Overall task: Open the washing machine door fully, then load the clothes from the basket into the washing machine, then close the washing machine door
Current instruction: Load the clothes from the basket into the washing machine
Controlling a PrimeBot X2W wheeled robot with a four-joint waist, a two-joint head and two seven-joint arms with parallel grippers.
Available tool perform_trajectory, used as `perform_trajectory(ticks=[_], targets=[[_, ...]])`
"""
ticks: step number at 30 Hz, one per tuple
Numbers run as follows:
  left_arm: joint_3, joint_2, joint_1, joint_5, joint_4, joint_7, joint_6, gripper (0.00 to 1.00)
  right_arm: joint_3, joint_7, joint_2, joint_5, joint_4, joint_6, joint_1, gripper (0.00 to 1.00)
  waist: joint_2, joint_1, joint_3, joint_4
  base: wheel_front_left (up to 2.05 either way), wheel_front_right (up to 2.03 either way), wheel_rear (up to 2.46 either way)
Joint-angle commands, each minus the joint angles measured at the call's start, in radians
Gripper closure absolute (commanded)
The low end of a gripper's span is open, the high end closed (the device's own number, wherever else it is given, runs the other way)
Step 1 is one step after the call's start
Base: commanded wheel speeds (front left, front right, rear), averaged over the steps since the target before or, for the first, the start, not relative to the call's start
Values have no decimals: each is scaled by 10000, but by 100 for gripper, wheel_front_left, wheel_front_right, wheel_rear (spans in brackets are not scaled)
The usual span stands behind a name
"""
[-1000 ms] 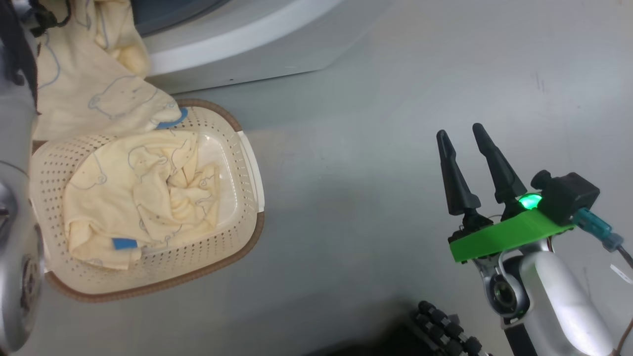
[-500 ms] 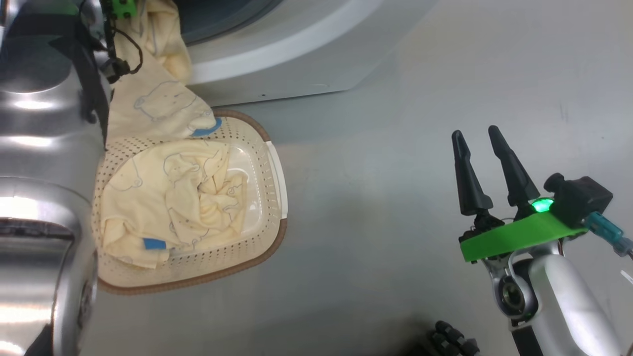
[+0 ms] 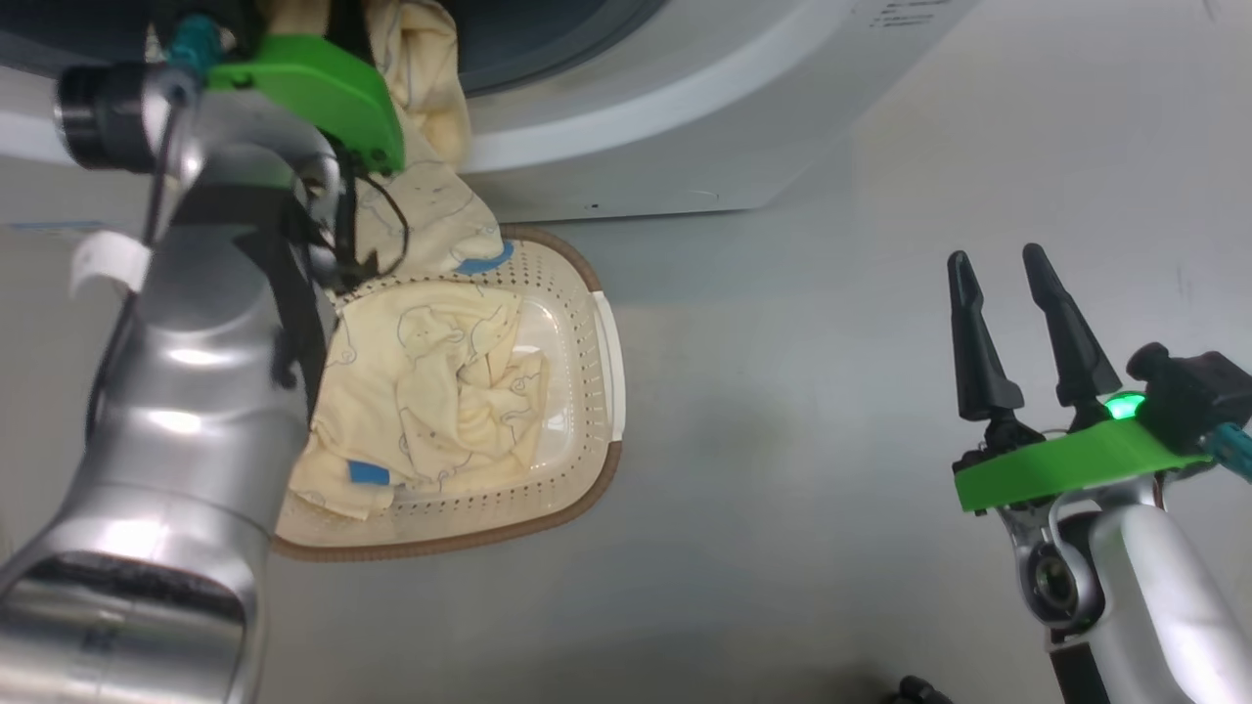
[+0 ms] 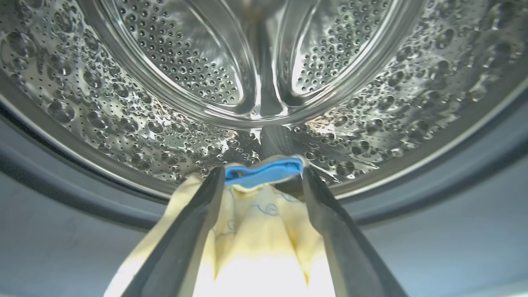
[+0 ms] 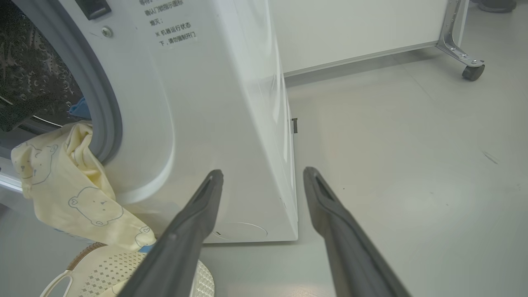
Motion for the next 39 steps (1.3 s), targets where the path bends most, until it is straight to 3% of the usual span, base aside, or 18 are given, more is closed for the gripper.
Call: perform_trajectory(ticks=[1,4,11,15,23,29,39], targets=[[-255,287,432,-227,-785,-117,96,0,68,-95,-197,-79,-338,-29,343,0,0,0,-189,198,0,0,0],[-862,287,1416,-533,-1956,-134,299,0,-65,-95,-299,-143,-369,-29,478,0,0,0,-398,406,0,0,0],[-1170,358,3590,-386,-4506,-140,818,0,-226,-95,-446,-265,-438,-29,775,0,0,0,-864,744,0,0,0],[-959,696,5576,-323,-6199,-141,957,0,-362,-95,-611,-340,-558,-29,941,0,0,0,-1018,907,0,0,0],[-262,981,8205,76,-7834,-142,1125,0,-540,-95,-870,-418,-666,-29,1191,0,0,0,-1224,1020,0,0,0],[320,883,9459,355,-8457,-142,855,0,-655,-95,-907,-443,-690,-29,1448,0,0,0,-1453,964,0,0,0],[1445,555,10946,448,-9197,-143,-160,0,-610,-95,-744,-482,-740,-29,1726,0,0,0,-1778,536,0,0,0]])
